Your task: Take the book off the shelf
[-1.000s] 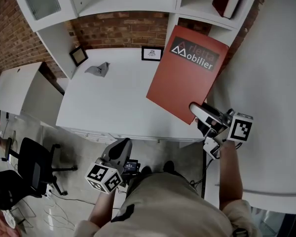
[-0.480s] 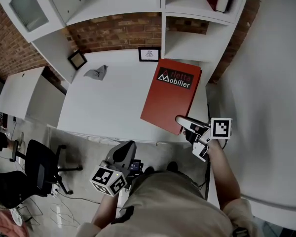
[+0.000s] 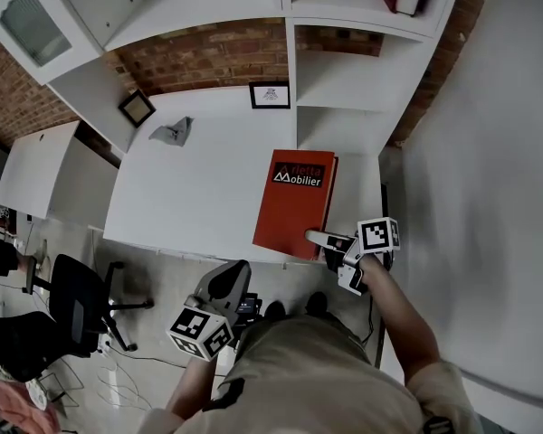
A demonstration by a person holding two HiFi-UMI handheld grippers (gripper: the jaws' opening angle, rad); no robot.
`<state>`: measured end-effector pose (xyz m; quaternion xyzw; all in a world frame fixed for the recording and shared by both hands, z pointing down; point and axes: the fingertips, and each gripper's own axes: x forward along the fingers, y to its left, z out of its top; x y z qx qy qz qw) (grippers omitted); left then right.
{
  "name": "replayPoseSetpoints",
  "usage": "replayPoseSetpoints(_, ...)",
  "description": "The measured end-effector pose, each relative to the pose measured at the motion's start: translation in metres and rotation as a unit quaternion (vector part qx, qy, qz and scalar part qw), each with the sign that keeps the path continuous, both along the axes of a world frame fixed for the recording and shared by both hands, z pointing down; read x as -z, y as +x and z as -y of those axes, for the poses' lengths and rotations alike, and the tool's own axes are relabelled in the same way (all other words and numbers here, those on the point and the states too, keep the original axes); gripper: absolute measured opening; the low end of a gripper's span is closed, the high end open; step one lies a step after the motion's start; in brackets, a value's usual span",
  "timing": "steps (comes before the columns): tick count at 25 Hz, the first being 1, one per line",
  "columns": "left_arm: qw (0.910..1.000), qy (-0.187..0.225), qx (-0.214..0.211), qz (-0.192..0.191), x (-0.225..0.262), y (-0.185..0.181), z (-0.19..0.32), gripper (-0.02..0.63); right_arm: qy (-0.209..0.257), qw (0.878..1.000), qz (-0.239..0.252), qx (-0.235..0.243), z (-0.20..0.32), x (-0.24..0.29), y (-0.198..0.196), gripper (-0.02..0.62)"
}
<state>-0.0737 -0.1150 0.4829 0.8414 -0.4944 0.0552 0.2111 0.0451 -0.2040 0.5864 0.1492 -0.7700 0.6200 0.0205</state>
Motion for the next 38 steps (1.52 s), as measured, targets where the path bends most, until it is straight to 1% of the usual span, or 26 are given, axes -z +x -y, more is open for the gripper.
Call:
replayPoseSetpoints(4, 1.0000, -0.004, -0.004, 0.002, -0.002, 0.001, 0.005, 0.005, -0.036, 0.999, -0.019, 0.014, 0.001, -0.034, -0.006, 0.164)
replayPoseSetpoints(8, 1.0000, -0.007, -0.003, 0.002, -0.003, -0.002, 0.008, 0.005, -0.059, 0.998, -0.028, 0.014, 0.006, -0.057, -0.008, 0.164)
replayPoseSetpoints(13, 0.9998, -0.019, 0.002, -0.003, -0.012, -0.013, 0.008, 0.005, -0.068, 0.996, -0.049, 0.020, 0.010, -0.078, -0.010, 0.164)
replayPoseSetpoints(17, 0.9997, -0.023, 0.009, -0.006, -0.018, -0.022, 0.017, 0.005, -0.096, 0.995, -0.038, -0.007, 0.025, -0.089, -0.008, 0.164)
replayPoseSetpoints(19, 0.9997, -0.021, 0.008, -0.008, -0.018, -0.027, 0.018, 0.005, -0.103, 0.994, -0.045, -0.010, 0.025, -0.095, -0.007, 0.164)
replayPoseSetpoints(23, 0.9997, -0.019, 0.010, -0.012, -0.017, -0.037, 0.017, 0.005, -0.111, 0.991, -0.080, -0.002, 0.017, -0.110, -0.006, 0.166)
replayPoseSetpoints(31, 0.9997, -0.021, 0.001, -0.015, -0.014, -0.040, 0.023, 0.005, -0.134, 0.985, -0.105, -0.004, 0.020, -0.118, 0.000, 0.172)
replayPoseSetpoints(34, 0.9997, -0.020, -0.002, -0.017, -0.015, -0.040, 0.024, 0.005, -0.132, 0.984, -0.120, -0.003, 0.021, -0.123, 0.002, 0.176)
replayPoseSetpoints(36, 0.9997, -0.016, -0.004, -0.019, -0.012, -0.040, 0.024, 0.005, -0.123, 0.982, -0.143, 0.000, 0.022, -0.128, 0.003, 0.189)
replayPoseSetpoints(38, 0.9998, -0.013, -0.004, -0.018, -0.011, -0.041, 0.024, 0.005, -0.101, 0.977, -0.188, 0.007, 0.023, -0.135, 0.009, 0.201)
